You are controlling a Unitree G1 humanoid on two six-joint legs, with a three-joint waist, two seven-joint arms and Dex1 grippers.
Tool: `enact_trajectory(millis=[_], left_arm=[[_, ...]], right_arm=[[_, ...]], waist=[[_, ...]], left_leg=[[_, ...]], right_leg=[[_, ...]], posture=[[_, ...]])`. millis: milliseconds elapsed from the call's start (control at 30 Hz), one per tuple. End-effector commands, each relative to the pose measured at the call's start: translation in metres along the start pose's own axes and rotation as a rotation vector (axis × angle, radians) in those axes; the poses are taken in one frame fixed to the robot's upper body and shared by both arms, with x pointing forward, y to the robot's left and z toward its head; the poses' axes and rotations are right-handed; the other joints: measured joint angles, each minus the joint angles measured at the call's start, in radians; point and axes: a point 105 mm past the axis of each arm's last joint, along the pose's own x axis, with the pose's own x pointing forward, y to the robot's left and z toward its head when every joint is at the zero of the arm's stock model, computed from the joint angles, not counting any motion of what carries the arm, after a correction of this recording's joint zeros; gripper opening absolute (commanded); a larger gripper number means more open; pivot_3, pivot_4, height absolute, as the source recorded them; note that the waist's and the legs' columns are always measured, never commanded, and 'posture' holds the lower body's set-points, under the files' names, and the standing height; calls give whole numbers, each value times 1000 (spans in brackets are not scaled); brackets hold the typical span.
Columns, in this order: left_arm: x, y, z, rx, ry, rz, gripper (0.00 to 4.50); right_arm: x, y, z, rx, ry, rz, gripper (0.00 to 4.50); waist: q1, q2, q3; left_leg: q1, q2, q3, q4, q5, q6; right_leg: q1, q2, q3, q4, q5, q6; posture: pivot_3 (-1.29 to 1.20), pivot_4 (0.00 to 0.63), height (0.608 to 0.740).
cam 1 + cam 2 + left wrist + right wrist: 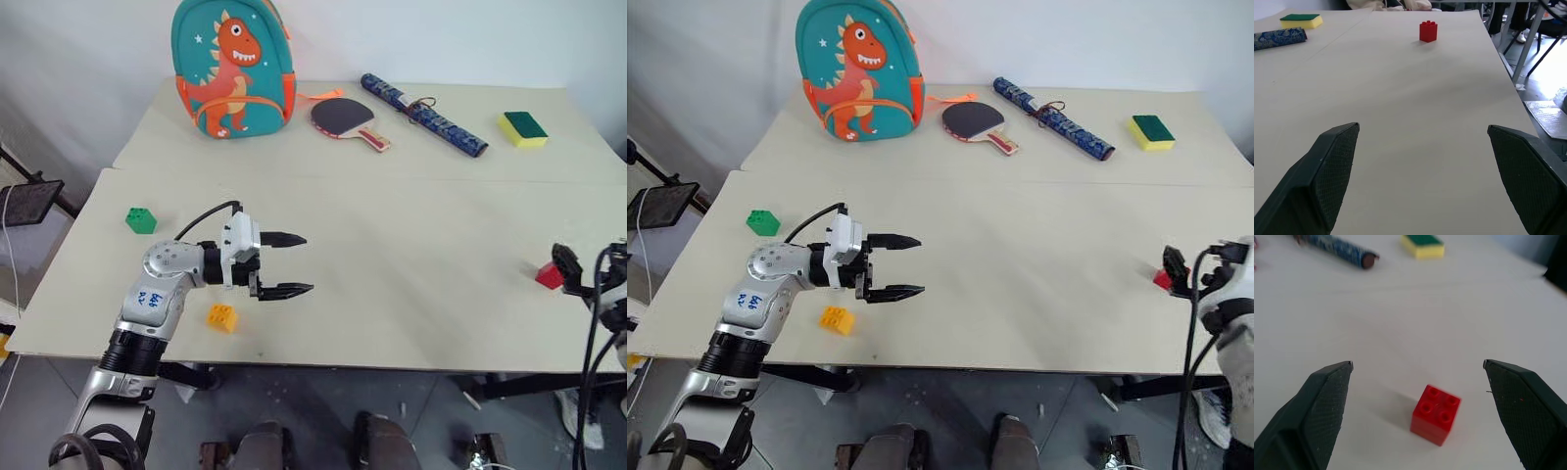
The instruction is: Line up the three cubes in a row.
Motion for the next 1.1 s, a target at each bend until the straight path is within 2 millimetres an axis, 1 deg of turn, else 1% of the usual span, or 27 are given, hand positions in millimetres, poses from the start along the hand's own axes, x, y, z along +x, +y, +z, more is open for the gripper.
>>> enact_trajectory(millis=[33,133,267,333,400,567,600,667,700,767,833,867,900,933,1000,1067,1100], left_arm=[[-3,0,7,51,-3,11,4475],[-7,-2,7,55,8,17,4475],[-11,-1,7,56,13,39,4475],[-12,-1,6,56,21,44,4500],[-12,-1,5,57,25,44,4500],[-13,2,6,66,29,46,4500],[-13,3,6,67,31,47,4500],[-15,3,6,69,34,50,4500],[-16,4,6,70,35,57,4500],[-21,5,7,72,39,68,4500],[-26,5,7,71,39,78,4500],[-30,4,7,65,37,83,4500],[-34,3,7,57,35,87,4500],[-36,3,6,52,34,89,4500],[-42,2,4,33,33,102,4500],[-47,5,6,3,17,145,4500],[-49,5,7,2,21,153,4500]], right_arm=[[12,-12,-5,-43,40,-90,4500],[18,-22,-14,-71,56,-189,4500],[20,-14,-22,-60,71,-167,4500],[20,-9,-29,-41,80,-156,4101],[21,-6,-30,-34,64,-146,3538],[24,-3,-34,-31,44,-130,1792],[24,-3,-34,-30,42,-130,1496],[24,-2,-32,-33,35,-117,1444],[25,6,-24,-24,9,-51,1444],[25,32,-8,-44,-50,142,1444],[18,69,2,-114,-75,429,1444],[6,96,4,-185,-78,652,1444],[-7,117,3,-253,-71,840,1444],[-16,127,1,-297,-62,956,1444],[-19,143,-3,-385,-38,1109,1444],[-20,163,-15,-523,31,1319,1444],[-20,169,-21,-577,65,1398,1444]], waist=[[1,0,0],[0,0,0],[-3,0,0],[-4,0,0],[-5,0,0],[-3,0,0],[-3,0,0],[-5,0,0],[-5,0,0],[-8,0,0],[-14,0,0],[-17,0,0],[-22,0,0],[-27,0,0],[-28,0,0],[-32,-1,1],[-32,-1,1]], left_leg=[[0,0,0,0,0,0],[0,0,1,0,0,0],[0,0,1,0,0,0],[0,0,1,0,0,0],[0,0,1,0,0,0],[0,0,1,0,0,0],[0,0,1,0,0,0],[0,0,1,0,0,0],[0,0,1,0,0,0],[0,0,1,0,0,0],[0,0,1,0,0,0],[0,0,1,0,0,0],[0,0,1,0,0,0],[1,0,1,0,0,0],[1,1,0,-1,0,0],[2,1,1,0,0,0],[1,1,1,1,0,0]], right_leg=[[0,0,0,0,0,0],[0,0,0,0,0,0],[0,0,0,0,0,0],[0,0,0,0,0,0],[0,0,0,0,0,0],[0,0,0,0,0,0],[0,0,0,0,0,0],[0,0,0,0,0,0],[0,0,0,0,0,0],[0,0,0,0,0,0],[0,0,0,0,0,0],[0,0,0,0,0,0],[0,0,0,0,0,0],[0,0,0,0,0,0],[0,1,-1,0,0,0],[1,1,0,0,0,0],[1,0,0,0,0,0]], posture=[[0,150,740],[0,150,740],[0,150,740],[0,150,740],[0,150,740],[0,150,740],[0,150,740],[0,150,740],[0,150,740],[0,150,740],[0,150,740],[0,150,740],[0,150,740],[0,150,740],[0,150,740],[0,150,740],[0,150,740]])
